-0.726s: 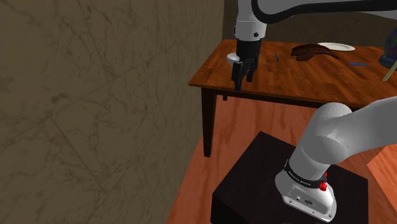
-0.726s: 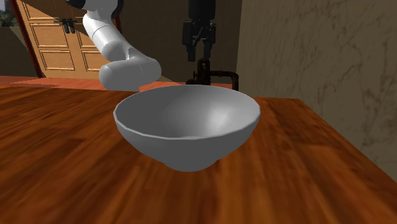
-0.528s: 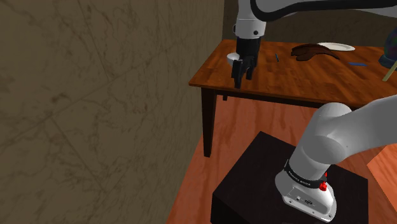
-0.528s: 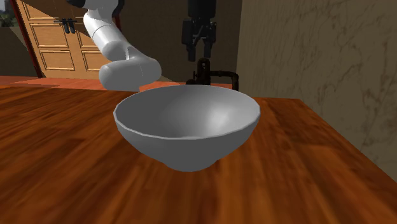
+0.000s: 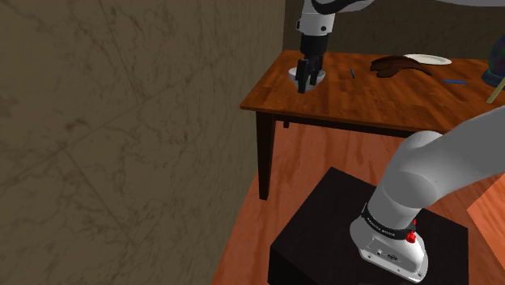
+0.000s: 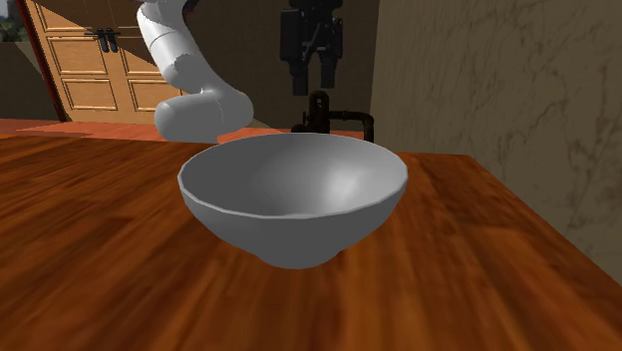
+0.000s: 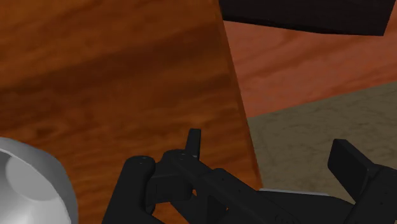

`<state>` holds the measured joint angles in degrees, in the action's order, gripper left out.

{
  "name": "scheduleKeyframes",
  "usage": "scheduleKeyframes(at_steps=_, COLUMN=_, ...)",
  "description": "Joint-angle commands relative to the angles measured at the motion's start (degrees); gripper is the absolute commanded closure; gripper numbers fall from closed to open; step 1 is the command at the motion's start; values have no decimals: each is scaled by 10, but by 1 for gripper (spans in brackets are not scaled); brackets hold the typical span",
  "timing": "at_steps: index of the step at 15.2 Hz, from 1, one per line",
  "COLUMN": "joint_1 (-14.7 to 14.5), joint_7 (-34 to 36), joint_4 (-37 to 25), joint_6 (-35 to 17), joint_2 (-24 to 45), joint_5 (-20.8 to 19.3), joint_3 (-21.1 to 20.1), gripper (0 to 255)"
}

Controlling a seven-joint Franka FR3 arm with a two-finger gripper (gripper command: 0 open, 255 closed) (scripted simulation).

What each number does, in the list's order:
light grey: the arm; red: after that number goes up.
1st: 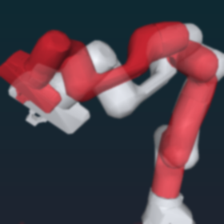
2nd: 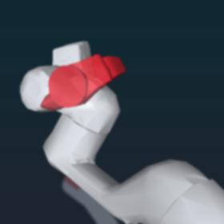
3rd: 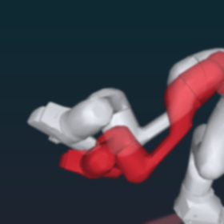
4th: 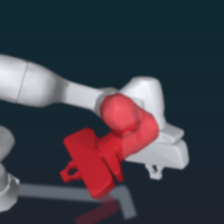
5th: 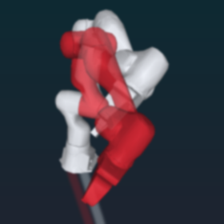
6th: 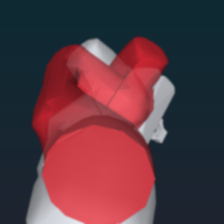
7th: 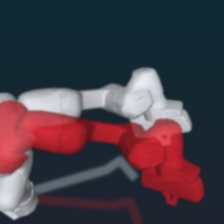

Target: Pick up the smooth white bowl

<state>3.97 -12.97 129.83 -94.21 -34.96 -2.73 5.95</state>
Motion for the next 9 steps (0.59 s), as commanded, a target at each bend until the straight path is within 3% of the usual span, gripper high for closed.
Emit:
scheduleKeyframes(at_steps=1, joint_1=3, joint_7=-31, joint_4=-27, joint_6=-7, joint_2=28, joint_5=-7, joint_3=21, gripper=0)
scheduleKeyframes(at_steps=9, joint_1=8, joint_7=-153, joint_4=-170, joint_6=-19, joint_2=166, joint_5=-1, joint_3=100, gripper=0)
